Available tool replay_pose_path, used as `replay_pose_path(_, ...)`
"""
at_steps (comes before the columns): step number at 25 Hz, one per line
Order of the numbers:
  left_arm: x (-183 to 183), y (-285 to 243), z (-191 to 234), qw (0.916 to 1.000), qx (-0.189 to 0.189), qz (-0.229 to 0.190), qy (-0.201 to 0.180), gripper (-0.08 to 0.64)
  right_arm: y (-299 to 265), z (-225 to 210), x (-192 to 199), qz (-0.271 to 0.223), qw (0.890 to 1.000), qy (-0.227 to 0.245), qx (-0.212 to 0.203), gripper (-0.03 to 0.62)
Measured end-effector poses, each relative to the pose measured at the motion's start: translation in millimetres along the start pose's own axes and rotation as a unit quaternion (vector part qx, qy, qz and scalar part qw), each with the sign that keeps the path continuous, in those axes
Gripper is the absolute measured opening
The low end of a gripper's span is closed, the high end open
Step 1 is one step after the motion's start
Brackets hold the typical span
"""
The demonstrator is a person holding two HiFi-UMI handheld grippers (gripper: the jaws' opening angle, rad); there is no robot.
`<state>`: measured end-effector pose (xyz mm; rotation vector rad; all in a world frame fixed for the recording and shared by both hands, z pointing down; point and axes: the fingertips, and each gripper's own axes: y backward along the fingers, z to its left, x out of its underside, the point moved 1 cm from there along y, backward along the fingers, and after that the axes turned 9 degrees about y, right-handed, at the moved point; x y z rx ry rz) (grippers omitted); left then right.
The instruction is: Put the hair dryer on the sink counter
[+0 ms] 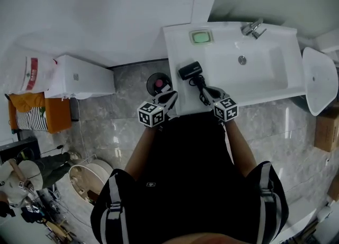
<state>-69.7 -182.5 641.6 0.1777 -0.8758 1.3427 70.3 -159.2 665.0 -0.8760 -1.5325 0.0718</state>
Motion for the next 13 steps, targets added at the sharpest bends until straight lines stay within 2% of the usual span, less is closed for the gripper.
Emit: replay_pose_path(13, -6.6, -5.2, 6.1, 0.9997, 0.023, 0.009, 0.0, 0.02, -3.0, -7.8, -1.1, 0.0, 1.0, -0.002, 0.028, 0.058)
